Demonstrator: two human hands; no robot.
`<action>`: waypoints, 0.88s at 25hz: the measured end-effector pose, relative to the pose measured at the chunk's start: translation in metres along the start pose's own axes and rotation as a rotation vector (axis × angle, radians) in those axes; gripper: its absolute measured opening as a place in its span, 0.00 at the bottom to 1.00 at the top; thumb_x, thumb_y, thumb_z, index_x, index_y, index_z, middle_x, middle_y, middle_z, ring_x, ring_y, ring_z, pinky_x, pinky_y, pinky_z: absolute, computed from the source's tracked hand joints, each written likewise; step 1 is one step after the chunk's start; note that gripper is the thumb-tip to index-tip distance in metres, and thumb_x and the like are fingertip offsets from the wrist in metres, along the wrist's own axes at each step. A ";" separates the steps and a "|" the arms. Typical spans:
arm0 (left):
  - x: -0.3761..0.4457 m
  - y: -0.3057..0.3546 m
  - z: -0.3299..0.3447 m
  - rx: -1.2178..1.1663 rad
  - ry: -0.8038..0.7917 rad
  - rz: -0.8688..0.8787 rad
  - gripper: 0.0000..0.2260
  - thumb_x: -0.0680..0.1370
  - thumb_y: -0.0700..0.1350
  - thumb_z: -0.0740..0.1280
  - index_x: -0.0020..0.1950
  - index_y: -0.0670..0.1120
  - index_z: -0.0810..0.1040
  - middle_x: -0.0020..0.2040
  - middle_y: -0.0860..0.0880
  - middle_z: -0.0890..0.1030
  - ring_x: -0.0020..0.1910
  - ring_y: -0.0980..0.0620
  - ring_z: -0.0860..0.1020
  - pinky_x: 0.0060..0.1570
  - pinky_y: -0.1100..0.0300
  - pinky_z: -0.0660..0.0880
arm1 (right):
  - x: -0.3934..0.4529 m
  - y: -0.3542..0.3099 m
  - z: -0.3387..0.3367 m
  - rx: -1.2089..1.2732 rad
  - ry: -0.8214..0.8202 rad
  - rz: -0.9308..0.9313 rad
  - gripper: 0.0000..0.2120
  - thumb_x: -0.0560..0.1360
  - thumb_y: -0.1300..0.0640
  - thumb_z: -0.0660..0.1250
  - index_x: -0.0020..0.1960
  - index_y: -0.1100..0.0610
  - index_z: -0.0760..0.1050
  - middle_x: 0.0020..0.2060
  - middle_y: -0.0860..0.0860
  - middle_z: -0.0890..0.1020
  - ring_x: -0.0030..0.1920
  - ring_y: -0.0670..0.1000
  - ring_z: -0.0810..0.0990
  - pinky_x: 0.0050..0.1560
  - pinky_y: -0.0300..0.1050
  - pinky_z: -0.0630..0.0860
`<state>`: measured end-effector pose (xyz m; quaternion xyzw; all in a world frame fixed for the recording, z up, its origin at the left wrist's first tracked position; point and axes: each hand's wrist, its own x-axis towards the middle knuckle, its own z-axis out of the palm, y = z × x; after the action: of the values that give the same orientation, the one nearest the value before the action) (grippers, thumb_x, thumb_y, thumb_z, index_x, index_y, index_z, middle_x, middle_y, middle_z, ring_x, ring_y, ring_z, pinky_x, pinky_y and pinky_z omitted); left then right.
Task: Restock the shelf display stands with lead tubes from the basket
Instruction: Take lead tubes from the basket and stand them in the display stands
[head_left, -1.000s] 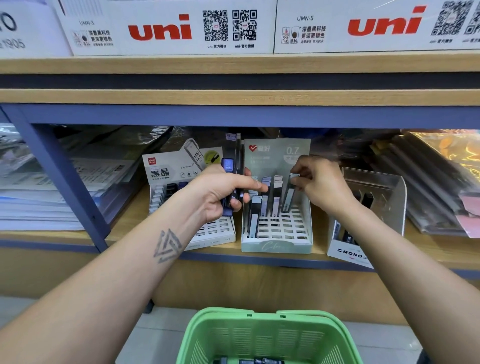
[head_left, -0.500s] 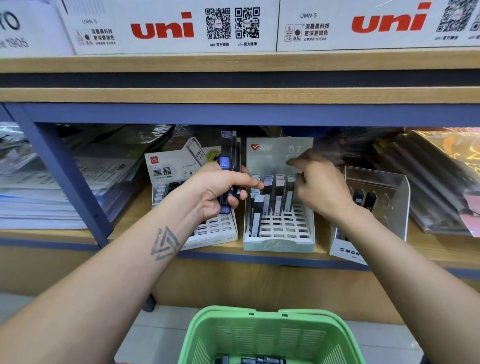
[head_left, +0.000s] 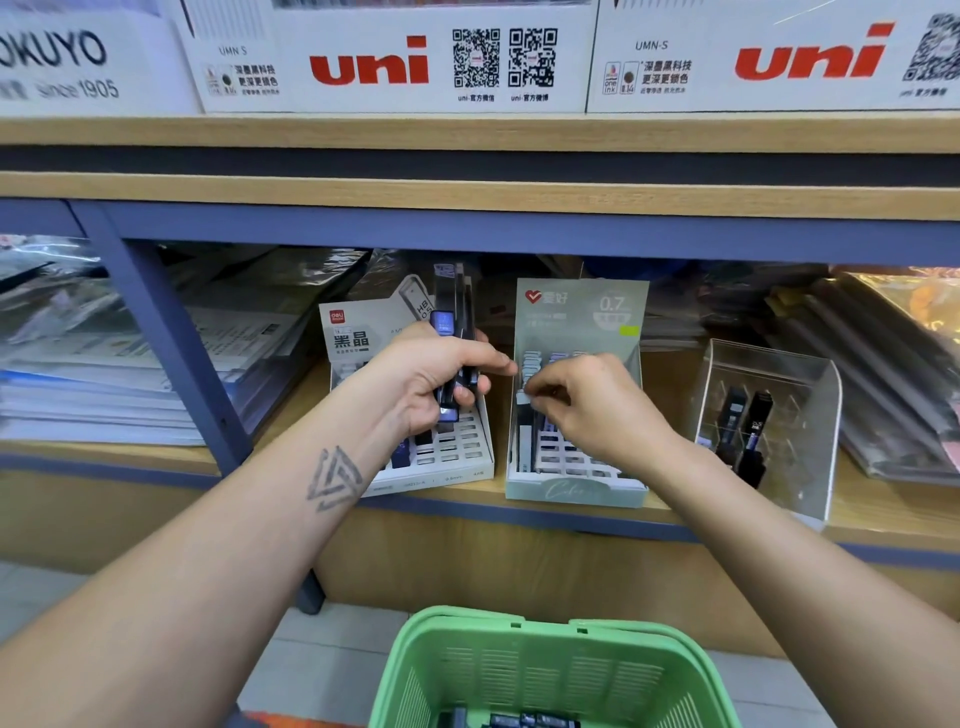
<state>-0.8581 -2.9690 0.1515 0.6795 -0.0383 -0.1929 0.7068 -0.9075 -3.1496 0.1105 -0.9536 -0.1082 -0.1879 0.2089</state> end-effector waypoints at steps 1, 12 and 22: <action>0.000 0.000 -0.001 0.000 -0.005 -0.006 0.09 0.74 0.30 0.70 0.48 0.40 0.74 0.50 0.32 0.83 0.23 0.54 0.72 0.17 0.68 0.64 | 0.000 0.001 0.001 -0.010 0.006 0.002 0.09 0.79 0.58 0.70 0.57 0.54 0.85 0.52 0.51 0.86 0.54 0.54 0.83 0.57 0.54 0.79; 0.002 -0.004 -0.004 -0.139 -0.021 -0.098 0.08 0.79 0.39 0.69 0.42 0.41 0.74 0.30 0.45 0.76 0.23 0.54 0.74 0.17 0.68 0.65 | 0.001 -0.034 -0.010 0.632 -0.023 0.170 0.02 0.78 0.62 0.68 0.50 0.58 0.79 0.36 0.54 0.85 0.33 0.54 0.83 0.35 0.44 0.79; -0.026 -0.009 -0.026 0.137 -0.261 -0.106 0.08 0.76 0.42 0.73 0.52 0.43 0.78 0.35 0.45 0.79 0.29 0.51 0.77 0.19 0.67 0.67 | 0.022 -0.051 -0.001 0.989 0.035 0.438 0.12 0.77 0.56 0.72 0.59 0.60 0.79 0.42 0.56 0.86 0.36 0.49 0.79 0.29 0.38 0.71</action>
<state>-0.8763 -2.9362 0.1460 0.6964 -0.1072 -0.3135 0.6366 -0.9024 -3.1020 0.1389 -0.7385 0.0209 -0.0826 0.6688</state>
